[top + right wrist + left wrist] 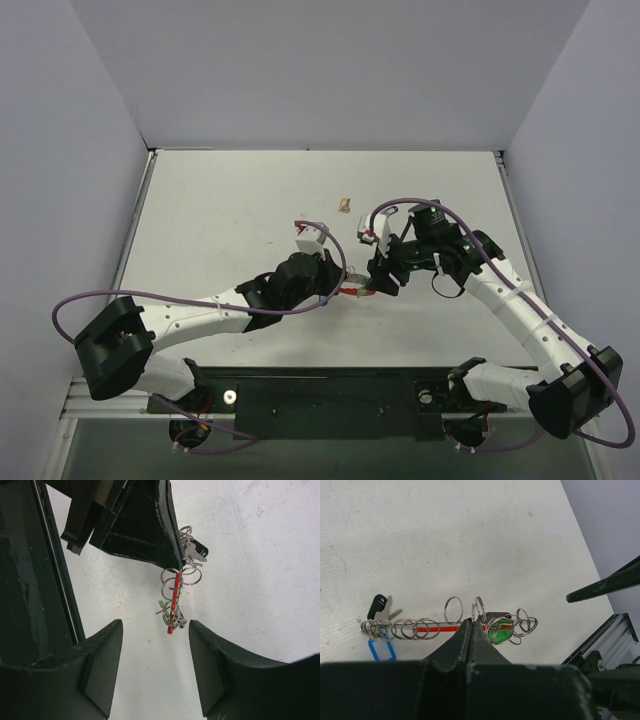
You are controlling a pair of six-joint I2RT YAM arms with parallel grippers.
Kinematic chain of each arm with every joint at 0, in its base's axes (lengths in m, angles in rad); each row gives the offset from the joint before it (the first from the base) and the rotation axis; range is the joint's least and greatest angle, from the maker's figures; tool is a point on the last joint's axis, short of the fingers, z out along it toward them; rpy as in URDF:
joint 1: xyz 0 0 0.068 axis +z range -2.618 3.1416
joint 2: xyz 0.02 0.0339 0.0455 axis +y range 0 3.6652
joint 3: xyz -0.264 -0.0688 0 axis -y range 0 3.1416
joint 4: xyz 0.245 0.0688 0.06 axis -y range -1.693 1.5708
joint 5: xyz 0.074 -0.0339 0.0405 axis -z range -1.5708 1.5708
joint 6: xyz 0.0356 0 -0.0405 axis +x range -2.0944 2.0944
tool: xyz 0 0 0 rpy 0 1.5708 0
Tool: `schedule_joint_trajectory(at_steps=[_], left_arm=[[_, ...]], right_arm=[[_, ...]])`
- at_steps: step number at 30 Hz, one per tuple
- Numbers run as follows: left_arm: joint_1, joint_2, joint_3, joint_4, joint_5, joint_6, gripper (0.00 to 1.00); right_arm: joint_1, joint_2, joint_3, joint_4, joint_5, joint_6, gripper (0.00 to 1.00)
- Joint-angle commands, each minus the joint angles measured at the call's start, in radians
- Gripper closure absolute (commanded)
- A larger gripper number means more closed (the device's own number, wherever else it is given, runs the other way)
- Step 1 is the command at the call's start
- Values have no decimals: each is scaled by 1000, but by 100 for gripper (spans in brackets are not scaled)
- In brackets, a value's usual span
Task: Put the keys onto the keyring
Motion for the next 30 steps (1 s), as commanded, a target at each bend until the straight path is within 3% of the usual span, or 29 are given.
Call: schedule_joint_trajectory(at_steps=[1,8,22,30], left_arm=[[-4,-22,32,44,3,-31,100],[-4,-39,21,48,15,-36,100],[-1,-51,-10,87,41,-58,100],[8,-77,-28,97,49,-71,100]], right_arm=[[7,3,-52,121,-53,76,49],[7,42,-39,85,-104,-54,50],[60,117,76,-104,-36,-413,46],[62,124,37,-63,-46,-415,45]])
